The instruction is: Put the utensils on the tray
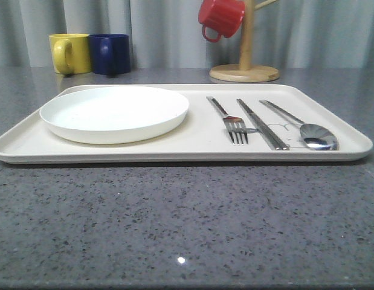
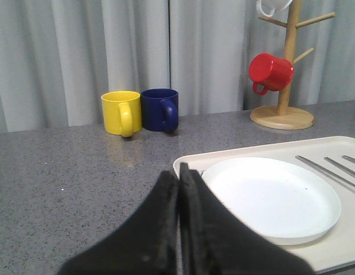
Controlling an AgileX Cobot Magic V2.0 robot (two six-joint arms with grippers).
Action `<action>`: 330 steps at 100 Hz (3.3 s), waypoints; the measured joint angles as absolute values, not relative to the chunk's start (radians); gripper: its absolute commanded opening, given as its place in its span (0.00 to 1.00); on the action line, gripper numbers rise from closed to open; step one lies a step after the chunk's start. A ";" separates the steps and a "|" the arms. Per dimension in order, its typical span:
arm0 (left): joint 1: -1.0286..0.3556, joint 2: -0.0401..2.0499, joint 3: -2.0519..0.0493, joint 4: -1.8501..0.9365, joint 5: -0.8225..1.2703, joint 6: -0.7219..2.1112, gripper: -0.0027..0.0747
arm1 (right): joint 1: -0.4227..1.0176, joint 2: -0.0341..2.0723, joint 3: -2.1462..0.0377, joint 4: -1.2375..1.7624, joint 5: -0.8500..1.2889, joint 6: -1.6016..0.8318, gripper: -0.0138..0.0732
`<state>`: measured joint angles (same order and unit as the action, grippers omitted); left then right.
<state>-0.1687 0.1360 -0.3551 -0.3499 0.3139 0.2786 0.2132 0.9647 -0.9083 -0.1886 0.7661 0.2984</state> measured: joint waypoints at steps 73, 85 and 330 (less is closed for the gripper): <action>-0.169 0.136 -0.355 -0.350 0.314 0.279 0.01 | 0.213 0.319 -0.486 -0.212 0.623 0.296 0.08; -0.169 0.136 -0.355 -0.350 0.314 0.279 0.01 | 0.213 0.319 -0.486 -0.214 0.621 0.296 0.08; -0.169 0.136 -0.355 -0.350 0.314 0.279 0.01 | 0.046 -0.010 0.024 -0.039 -0.045 0.099 0.08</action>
<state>-0.1687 0.1360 -0.3551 -0.3499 0.3139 0.2786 0.0456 -0.0101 0.0235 -0.0393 -0.0451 0.0991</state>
